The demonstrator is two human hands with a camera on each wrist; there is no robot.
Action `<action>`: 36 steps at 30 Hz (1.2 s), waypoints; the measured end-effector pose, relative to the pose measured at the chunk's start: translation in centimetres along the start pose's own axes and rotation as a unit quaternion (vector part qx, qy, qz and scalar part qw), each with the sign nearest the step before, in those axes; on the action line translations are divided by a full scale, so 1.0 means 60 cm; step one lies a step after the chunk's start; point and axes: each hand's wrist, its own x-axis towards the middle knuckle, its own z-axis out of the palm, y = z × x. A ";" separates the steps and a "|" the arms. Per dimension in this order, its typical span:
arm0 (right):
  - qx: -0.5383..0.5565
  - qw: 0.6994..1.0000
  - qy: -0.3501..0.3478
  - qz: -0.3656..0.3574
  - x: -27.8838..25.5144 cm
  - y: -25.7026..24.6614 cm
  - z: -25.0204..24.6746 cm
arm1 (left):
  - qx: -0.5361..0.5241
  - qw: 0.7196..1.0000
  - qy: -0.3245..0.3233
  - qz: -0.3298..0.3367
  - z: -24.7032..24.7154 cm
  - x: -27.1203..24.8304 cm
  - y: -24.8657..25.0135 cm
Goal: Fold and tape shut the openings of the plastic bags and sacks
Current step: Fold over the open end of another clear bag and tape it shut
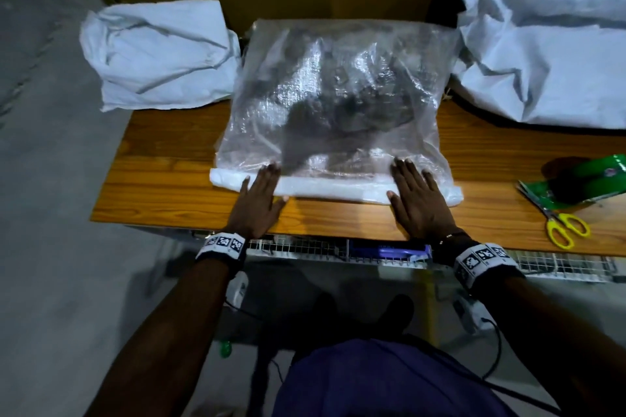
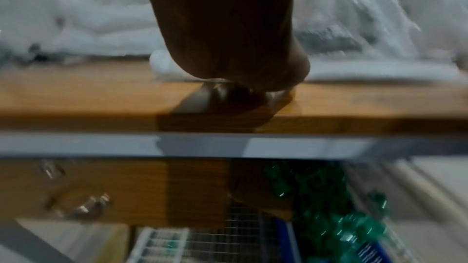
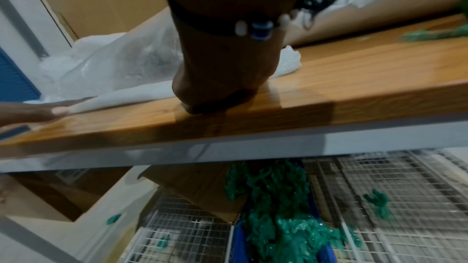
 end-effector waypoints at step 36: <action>0.018 0.996 0.023 0.080 0.017 -0.133 0.029 | -0.043 0.982 0.030 0.179 0.018 0.015 0.131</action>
